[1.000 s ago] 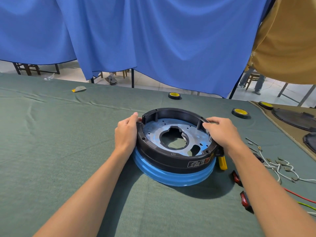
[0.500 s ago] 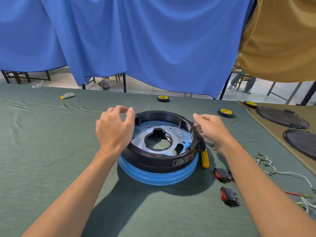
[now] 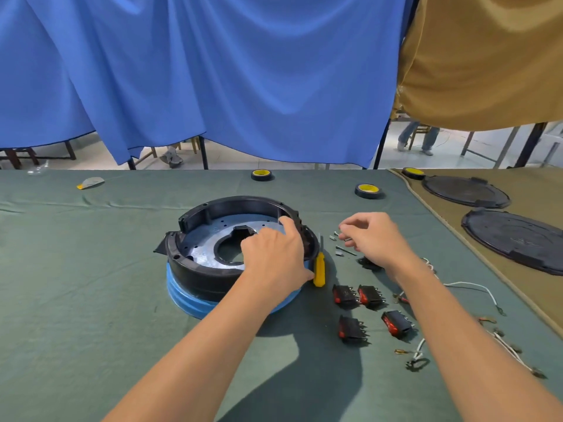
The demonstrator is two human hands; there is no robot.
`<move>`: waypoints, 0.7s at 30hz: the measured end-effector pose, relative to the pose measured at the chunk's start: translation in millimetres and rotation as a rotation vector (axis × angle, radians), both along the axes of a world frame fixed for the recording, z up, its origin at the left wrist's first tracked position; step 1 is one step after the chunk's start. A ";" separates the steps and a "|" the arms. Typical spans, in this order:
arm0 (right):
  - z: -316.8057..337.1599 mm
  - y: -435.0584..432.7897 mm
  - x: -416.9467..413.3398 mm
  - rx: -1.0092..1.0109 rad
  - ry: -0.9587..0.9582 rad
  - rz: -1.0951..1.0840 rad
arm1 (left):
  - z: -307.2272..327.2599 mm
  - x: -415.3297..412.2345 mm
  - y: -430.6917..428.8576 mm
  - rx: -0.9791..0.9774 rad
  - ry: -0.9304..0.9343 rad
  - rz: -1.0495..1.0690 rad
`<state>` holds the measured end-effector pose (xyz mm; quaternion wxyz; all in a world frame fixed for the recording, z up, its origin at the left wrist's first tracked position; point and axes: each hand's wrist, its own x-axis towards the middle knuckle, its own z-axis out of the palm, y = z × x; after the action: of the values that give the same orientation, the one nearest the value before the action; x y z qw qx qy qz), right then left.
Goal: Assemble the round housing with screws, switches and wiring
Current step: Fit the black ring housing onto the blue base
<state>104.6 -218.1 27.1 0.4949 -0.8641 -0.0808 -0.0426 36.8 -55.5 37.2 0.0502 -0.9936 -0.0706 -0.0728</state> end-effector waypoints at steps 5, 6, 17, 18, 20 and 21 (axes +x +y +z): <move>-1.7 3.9 4.9 -0.137 -0.056 0.033 | 1.0 -1.3 1.6 -0.042 0.023 -0.013; -2.8 3.6 6.2 -0.211 -0.086 0.026 | 0.9 -2.2 3.7 -0.043 0.023 -0.021; -15.9 14.2 2.6 -0.876 -0.206 0.046 | 3.0 -11.7 63.1 0.039 0.097 -0.265; -15.6 16.0 1.4 -0.893 -0.208 0.043 | 3.2 -13.4 68.3 0.048 0.097 -0.283; -13.8 19.5 -0.1 -0.911 -0.193 0.053 | 3.0 -16.2 77.9 0.059 0.096 -0.316; -11.9 21.1 -0.4 -0.898 -0.189 0.059 | 2.8 -17.2 82.8 0.060 0.094 -0.333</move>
<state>104.2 -196.9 15.3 0.0629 -0.9827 -0.1605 -0.0677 19.7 27.2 40.1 0.0701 -0.9919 0.0998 -0.0356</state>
